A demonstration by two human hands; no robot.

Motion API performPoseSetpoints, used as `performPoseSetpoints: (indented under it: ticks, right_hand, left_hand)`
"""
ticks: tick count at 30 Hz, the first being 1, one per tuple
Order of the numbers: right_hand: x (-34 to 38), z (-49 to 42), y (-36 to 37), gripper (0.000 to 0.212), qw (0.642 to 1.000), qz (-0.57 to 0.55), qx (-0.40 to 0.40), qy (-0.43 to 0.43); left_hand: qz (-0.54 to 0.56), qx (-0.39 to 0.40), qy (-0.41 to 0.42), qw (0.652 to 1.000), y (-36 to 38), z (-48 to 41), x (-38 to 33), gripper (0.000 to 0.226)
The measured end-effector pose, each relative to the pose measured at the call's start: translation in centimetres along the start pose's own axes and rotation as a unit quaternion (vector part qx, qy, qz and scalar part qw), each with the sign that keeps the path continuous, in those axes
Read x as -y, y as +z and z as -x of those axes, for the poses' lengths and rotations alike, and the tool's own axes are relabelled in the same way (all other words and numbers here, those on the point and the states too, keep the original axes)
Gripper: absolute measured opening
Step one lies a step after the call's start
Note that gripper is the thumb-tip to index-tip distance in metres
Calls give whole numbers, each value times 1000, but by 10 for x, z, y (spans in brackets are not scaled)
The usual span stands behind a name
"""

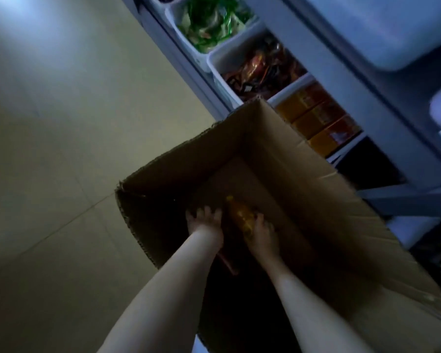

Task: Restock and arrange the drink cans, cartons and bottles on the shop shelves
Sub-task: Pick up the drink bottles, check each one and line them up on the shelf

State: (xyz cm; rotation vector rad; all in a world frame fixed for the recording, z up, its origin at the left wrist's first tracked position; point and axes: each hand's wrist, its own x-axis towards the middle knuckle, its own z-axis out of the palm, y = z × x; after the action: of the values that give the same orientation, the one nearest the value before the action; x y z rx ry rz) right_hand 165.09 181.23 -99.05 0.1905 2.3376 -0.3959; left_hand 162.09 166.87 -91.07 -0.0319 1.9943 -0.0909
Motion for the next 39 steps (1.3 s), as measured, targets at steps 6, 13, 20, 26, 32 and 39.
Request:
performPoseSetpoints:
  ticks: [6,13,20,26,32,39]
  right_hand:
    - [31,23,-9,60,1000,2,-1,8]
    - [94,184,-146,61,992,-25,-112,-52]
    - [116,409,-330,56,968,-37,-220,-111]
    - [80,589,-436,51,903,-84,-377,-190]
    - [-17,763,-508,48,784,-98,-579,-200]
    - [-128,939,-586,39,620,-12,-765,-176]
  left_hand:
    - [40,-60,-3,997,0,31,7,76]
    - [190,-241,48,951,-44,209,11,48]
    - [209,-353,162,898,-128,460,12,52]
    - [185,-480,286,809,-168,641,-33,44]
    - [139,-593,443,658,-164,816,-141,35]
    - [19,-686,597,415,-181,985,-244,34]
